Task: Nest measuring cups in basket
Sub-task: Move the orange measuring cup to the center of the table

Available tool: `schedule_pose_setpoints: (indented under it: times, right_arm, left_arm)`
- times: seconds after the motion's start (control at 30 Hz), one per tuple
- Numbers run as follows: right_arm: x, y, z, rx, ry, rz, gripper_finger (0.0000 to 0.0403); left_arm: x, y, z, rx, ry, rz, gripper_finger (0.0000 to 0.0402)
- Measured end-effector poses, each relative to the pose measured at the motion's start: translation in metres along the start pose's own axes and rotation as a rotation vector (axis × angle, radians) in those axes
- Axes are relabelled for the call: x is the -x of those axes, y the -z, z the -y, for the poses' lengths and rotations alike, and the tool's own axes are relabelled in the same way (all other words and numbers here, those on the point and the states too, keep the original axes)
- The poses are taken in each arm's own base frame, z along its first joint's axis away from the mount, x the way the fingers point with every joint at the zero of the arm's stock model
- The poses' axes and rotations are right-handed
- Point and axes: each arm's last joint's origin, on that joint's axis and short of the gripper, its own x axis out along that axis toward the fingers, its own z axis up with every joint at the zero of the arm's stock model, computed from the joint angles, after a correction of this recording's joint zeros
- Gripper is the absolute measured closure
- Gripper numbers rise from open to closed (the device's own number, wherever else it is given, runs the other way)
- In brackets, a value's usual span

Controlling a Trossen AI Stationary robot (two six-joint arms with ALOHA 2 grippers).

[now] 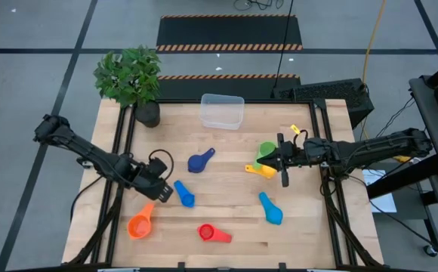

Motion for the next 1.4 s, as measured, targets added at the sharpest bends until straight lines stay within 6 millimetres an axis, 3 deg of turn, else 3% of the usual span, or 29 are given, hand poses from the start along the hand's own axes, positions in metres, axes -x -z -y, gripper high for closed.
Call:
schedule_pose_setpoints:
  times: [0.3, 0.67, 1.4]
  right_arm:
    - [0.000, -0.003, 0.000, 0.031, -0.004, 0.027, 0.0403]
    - [-0.001, -0.004, -0.001, 0.053, -0.005, 0.041, 0.0403]
    - [-0.001, -0.003, 0.000, 0.050, -0.004, 0.033, 0.0403]
  left_arm:
    - [-0.012, 0.003, 0.004, -0.009, -0.049, -0.047, 0.0361]
    - [-0.013, 0.000, -0.001, 0.036, -0.093, -0.051, 0.0265]
    - [-0.014, -0.003, -0.009, 0.057, -0.173, -0.017, 0.0116]
